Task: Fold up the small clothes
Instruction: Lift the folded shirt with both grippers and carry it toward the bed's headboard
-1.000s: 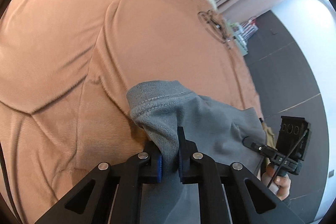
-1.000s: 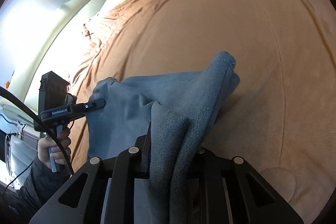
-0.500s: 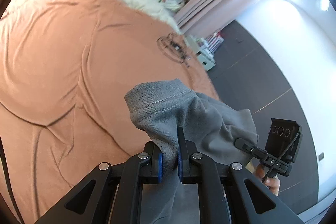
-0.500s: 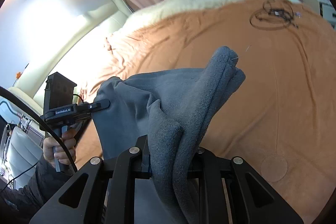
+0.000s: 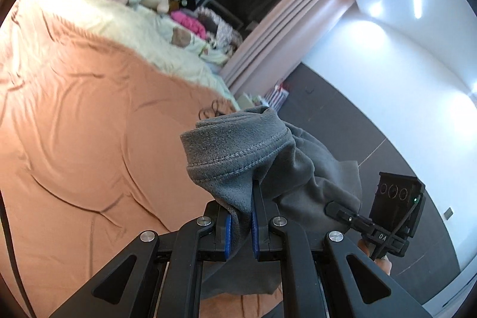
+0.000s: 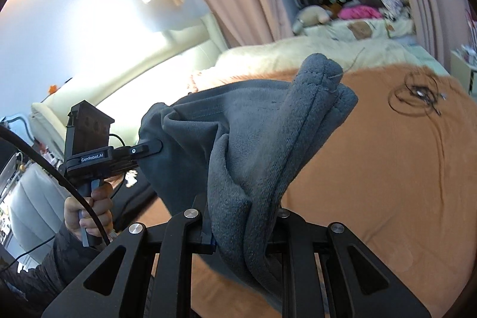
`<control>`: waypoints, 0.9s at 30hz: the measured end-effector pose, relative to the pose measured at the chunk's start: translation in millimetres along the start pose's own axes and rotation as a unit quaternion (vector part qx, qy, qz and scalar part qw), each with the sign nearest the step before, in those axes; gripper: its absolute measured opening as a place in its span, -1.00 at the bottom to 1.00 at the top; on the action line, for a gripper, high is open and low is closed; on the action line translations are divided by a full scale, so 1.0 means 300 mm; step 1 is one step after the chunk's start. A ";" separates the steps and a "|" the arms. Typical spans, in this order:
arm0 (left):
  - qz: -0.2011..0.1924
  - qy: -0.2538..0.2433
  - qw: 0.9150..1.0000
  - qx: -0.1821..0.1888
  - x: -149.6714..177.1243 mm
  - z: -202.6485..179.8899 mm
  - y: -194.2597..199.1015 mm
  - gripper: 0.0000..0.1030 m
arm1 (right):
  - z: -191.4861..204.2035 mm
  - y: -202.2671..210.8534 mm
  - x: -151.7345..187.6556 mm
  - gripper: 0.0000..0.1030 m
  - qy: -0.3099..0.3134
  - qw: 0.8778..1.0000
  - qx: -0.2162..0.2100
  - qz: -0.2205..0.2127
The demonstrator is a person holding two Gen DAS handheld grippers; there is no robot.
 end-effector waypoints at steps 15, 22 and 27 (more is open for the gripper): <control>-0.110 -0.031 0.991 -0.074 -0.098 0.050 0.683 -0.82 | 0.351 -0.156 0.025 -0.73 0.075 0.993 -0.095 -0.014; -0.142 -0.034 0.982 -0.118 -0.096 0.109 0.945 -0.82 | 0.467 -0.242 0.023 -0.73 0.095 0.986 -0.139 -0.008; -0.165 -0.030 0.975 -0.147 -0.103 0.181 1.121 -0.82 | 0.516 -0.341 0.005 -0.73 0.102 0.981 -0.167 -0.002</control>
Point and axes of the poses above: each gripper's, at about its wrist camera, not at the fingertips, and y roughly against the way its jaws point, z to its left, x to its underside, the point moved 3 cm from there along -y, roughly the way its jaws point, and after that the axes turned 2 degrees about y, right-handed, at the moved point
